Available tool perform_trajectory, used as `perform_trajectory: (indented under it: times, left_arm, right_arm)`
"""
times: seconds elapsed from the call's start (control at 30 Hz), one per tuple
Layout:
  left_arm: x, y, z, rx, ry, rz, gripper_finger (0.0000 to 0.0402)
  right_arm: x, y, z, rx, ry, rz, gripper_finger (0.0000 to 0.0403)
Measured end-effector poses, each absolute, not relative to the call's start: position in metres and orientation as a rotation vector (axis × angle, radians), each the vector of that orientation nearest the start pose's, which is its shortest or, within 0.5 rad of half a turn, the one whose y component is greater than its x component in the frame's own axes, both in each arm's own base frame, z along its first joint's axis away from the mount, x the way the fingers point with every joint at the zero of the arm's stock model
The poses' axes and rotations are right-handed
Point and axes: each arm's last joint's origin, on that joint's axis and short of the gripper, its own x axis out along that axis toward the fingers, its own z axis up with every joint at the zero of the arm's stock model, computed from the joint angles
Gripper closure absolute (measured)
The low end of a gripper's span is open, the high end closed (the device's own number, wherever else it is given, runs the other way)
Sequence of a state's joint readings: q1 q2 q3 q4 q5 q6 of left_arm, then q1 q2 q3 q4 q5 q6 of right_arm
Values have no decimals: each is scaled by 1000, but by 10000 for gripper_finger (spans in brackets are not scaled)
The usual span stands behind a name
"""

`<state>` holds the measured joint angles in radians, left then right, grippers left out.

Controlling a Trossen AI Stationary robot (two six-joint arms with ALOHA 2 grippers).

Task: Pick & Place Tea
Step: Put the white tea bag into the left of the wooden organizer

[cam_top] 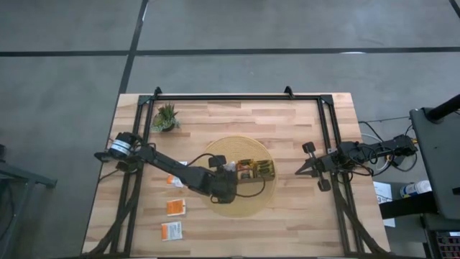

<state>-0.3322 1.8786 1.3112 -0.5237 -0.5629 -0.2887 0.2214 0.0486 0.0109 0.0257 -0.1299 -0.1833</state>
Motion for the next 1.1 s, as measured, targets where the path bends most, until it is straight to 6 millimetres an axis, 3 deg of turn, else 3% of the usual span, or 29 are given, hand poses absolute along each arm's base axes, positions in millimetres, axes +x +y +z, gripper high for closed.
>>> perform_trajectory:
  times: [0.07,0.17,0.63,0.9,1.1]
  left_arm:
    - [365,-111,194,208,933,342,391]
    - [361,-114,200,212,930,336,399]
    - [312,-161,241,185,883,238,401]
    - [298,-182,244,178,869,197,401]
    - [277,-196,238,109,958,201,401]
  right_arm:
    - [97,26,166,-182,-20,352,394]
    - [97,26,166,-182,-21,352,394]
    - [97,26,166,-182,-20,351,394]
    - [97,26,166,-182,-20,352,394]
    - [97,26,166,-182,-21,352,394]
